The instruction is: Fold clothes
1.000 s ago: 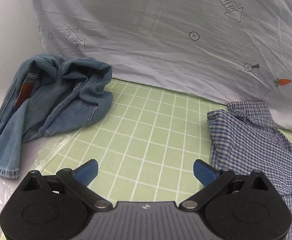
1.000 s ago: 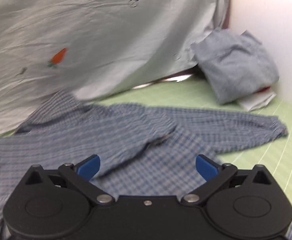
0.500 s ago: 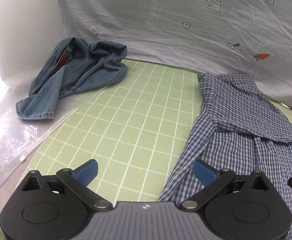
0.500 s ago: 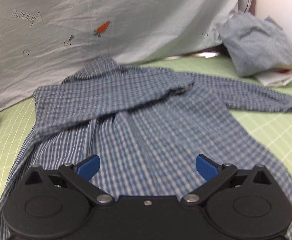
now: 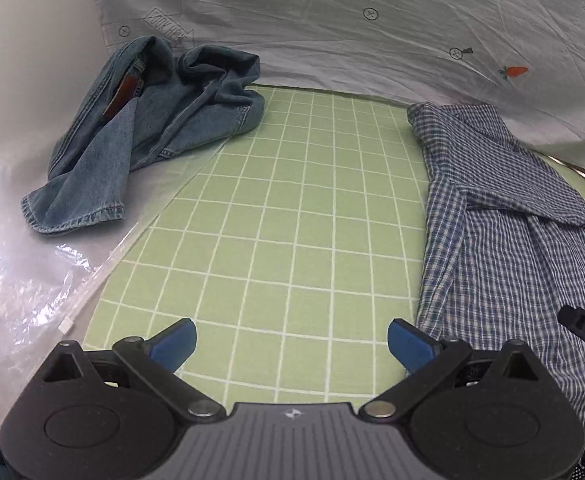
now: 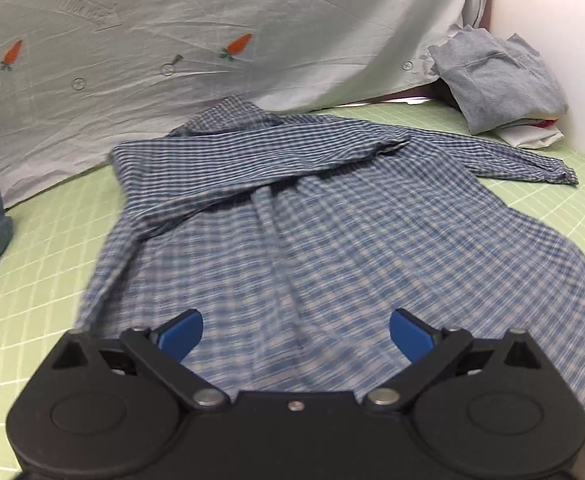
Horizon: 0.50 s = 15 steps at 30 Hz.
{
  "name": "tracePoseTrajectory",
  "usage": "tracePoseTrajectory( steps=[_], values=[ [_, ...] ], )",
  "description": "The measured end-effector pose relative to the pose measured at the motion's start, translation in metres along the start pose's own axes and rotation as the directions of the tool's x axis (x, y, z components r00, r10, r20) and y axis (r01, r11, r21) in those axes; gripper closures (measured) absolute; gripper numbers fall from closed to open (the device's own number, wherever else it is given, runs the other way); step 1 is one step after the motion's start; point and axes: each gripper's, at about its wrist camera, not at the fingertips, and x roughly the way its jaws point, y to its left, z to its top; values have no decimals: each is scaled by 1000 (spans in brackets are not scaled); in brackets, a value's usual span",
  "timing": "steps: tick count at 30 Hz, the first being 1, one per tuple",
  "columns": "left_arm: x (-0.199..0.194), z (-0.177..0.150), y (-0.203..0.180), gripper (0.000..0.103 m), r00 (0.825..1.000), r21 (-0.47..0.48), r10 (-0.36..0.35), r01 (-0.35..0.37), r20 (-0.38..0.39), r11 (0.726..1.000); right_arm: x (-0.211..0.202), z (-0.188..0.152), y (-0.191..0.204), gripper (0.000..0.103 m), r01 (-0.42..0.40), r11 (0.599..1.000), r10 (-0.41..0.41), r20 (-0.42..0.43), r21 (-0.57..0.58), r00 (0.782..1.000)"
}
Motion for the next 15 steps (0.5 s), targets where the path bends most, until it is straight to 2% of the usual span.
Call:
tracePoseTrajectory(
  steps=[7, 10, 13, 15],
  values=[
    [10, 4, 17, 2, 999, 64, -47, 48, -29, 997, -24, -30, 58, 22, -34, 998, 36, -39, 45, 999],
    [14, 5, 22, 2, 997, 87, -67, 70, -42, 994, -27, -40, 75, 28, -80, 996, 83, -57, 39, 995],
    [17, 6, 28, 2, 995, 109, -87, 93, -56, 990, -30, -51, 91, 30, -141, 990, 141, -75, 4, 987],
    [17, 5, 30, 2, 994, 129, -87, 94, -59, 987, -29, -58, 102, 36, -163, 987, 161, -95, -13, 982]
  ],
)
